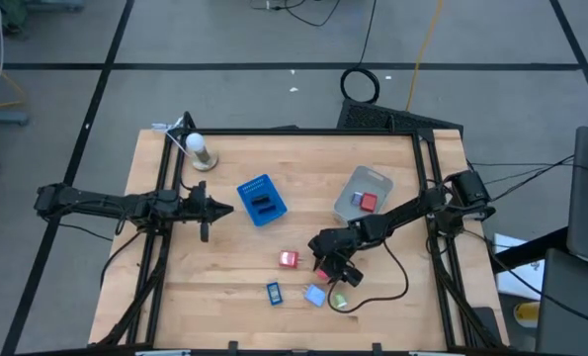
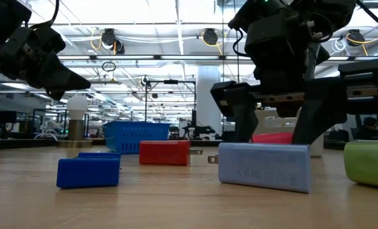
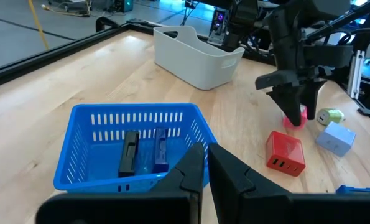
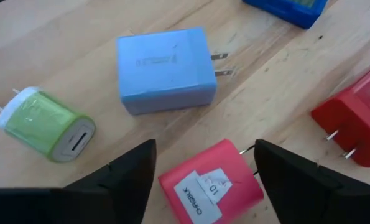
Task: Pick & Place Office items
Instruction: Put the pink charger adapter into the gray bin
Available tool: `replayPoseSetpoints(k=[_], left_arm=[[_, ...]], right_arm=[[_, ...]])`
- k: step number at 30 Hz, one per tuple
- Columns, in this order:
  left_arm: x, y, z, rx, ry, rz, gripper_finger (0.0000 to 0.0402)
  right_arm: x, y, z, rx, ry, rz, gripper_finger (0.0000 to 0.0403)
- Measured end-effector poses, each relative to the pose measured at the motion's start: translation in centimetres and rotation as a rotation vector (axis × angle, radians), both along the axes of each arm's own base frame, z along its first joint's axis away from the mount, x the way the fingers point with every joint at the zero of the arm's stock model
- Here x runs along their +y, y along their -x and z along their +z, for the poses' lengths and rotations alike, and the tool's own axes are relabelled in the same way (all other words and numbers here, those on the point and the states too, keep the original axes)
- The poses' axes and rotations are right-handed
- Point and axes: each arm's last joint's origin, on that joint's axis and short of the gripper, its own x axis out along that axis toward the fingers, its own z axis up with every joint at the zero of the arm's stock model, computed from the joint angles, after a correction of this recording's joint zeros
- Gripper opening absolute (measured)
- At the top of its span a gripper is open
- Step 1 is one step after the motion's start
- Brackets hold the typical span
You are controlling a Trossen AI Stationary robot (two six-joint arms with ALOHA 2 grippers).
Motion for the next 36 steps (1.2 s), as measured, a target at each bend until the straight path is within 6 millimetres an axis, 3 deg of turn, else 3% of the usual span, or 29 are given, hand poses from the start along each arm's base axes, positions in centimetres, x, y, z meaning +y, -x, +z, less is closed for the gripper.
replayPoseSetpoints(k=[5,14,17,22,30,36], left_arm=[[0.0,0.0,0.0,0.0,0.003,0.001,0.0021],[0.0,0.0,0.0,0.0,0.004,0.001,0.0021],[0.0,0.0,0.0,0.0,0.007,0.002,0.0021],[0.0,0.0,-0.1,0.011,0.012,0.003,0.0021],[0.0,0.0,-0.2,0.015,0.028,0.008,0.0021],[0.0,0.0,-0.2,0.014,0.029,0.009,0.0021]], right_arm=[[-0.2,0.0,-0.1,0.011,0.001,-0.006,0.0209],[-0.5,-0.1,0.2,0.013,0.047,-0.116,0.0209],[-0.6,0.4,1.4,0.005,0.049,-0.126,0.0209],[-0.9,1.5,5.5,-0.086,-0.002,-0.149,0.0209],[-2.3,7.1,11.3,-0.306,-0.113,-0.284,0.0209],[-4.1,12.9,12.4,-0.553,-0.26,-0.422,0.0209]])
